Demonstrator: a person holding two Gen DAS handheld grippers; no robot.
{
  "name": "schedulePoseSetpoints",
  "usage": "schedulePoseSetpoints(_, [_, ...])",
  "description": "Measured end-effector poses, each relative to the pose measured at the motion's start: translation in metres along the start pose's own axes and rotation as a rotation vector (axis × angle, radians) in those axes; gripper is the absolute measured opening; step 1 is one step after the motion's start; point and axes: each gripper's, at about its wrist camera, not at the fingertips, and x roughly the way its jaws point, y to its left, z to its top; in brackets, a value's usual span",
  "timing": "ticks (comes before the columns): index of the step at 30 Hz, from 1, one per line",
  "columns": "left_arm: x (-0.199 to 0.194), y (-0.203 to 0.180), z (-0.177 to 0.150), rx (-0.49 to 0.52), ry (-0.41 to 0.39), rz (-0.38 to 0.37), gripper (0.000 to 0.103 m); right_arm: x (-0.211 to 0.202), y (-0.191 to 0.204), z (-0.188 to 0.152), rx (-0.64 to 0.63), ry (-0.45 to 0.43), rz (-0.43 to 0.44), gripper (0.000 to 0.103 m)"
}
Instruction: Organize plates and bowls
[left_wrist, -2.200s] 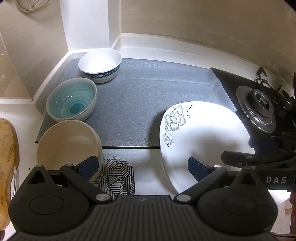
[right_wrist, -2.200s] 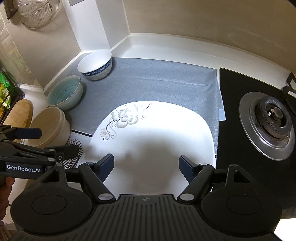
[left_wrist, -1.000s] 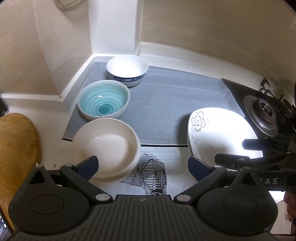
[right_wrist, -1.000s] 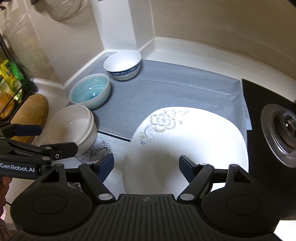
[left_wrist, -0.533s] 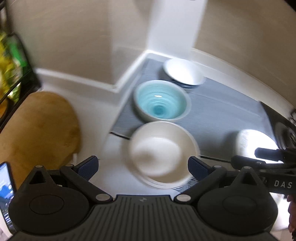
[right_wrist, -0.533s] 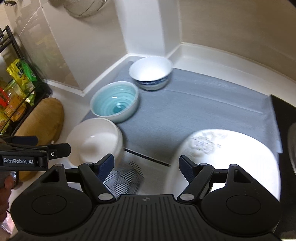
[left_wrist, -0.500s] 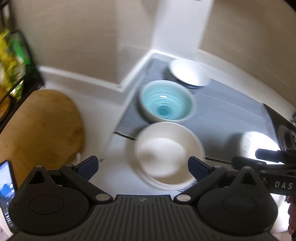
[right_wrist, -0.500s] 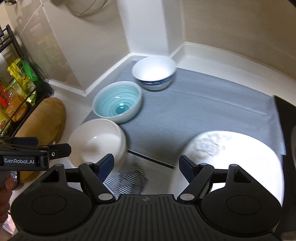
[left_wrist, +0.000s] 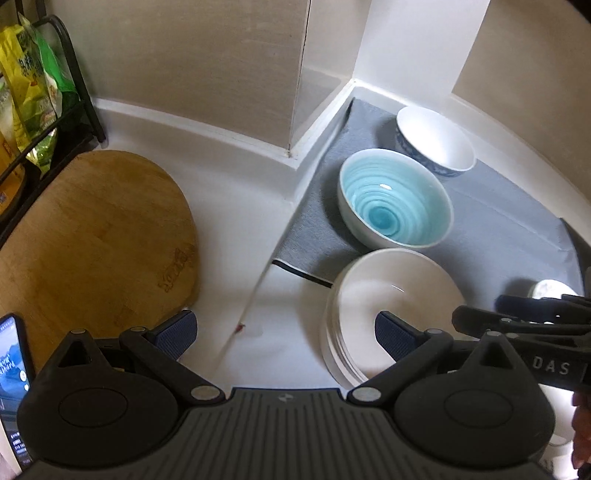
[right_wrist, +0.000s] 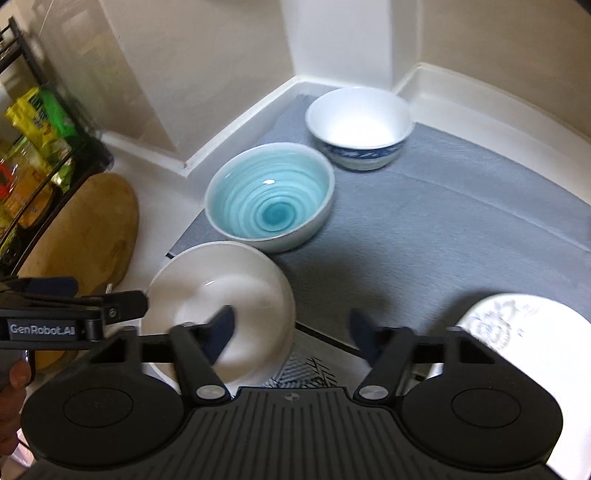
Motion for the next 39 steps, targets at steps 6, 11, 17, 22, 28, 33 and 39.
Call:
schedulePoseSetpoints(6, [0.009, -0.013, 0.004, 0.056, 0.012, -0.019, 0.082, 0.023, 0.002, 0.009, -0.005, 0.037, 0.032, 0.034])
schedulePoseSetpoints(11, [0.025, -0.019, 0.001, 0.072, 0.086, -0.119, 0.040, 0.028, 0.008, 0.004, -0.072, 0.050, 0.001, 0.011])
schedulePoseSetpoints(17, [0.022, -0.027, -0.015, 0.150, 0.119, -0.173, 0.033, 0.019, 0.007, -0.007, -0.065, 0.072, -0.013, 0.011])
schedulePoseSetpoints(22, [0.019, -0.020, -0.019, 0.161, 0.132, -0.198, 0.044, 0.015, 0.004, -0.014, -0.010, 0.086, -0.009, 0.013])
schedulePoseSetpoints(28, [0.007, -0.001, -0.003, 0.093, 0.048, -0.161, 0.085, 0.000, -0.002, -0.003, 0.063, 0.046, 0.005, 0.037])
schedulePoseSetpoints(33, [0.012, 0.008, 0.023, -0.007, 0.015, -0.133, 0.094, -0.012, -0.011, 0.020, 0.074, -0.034, -0.018, 0.048])
schedulePoseSetpoints(39, [0.028, 0.008, 0.049, -0.076, 0.027, -0.089, 0.094, 0.005, -0.023, 0.043, 0.112, -0.019, -0.030, 0.050])
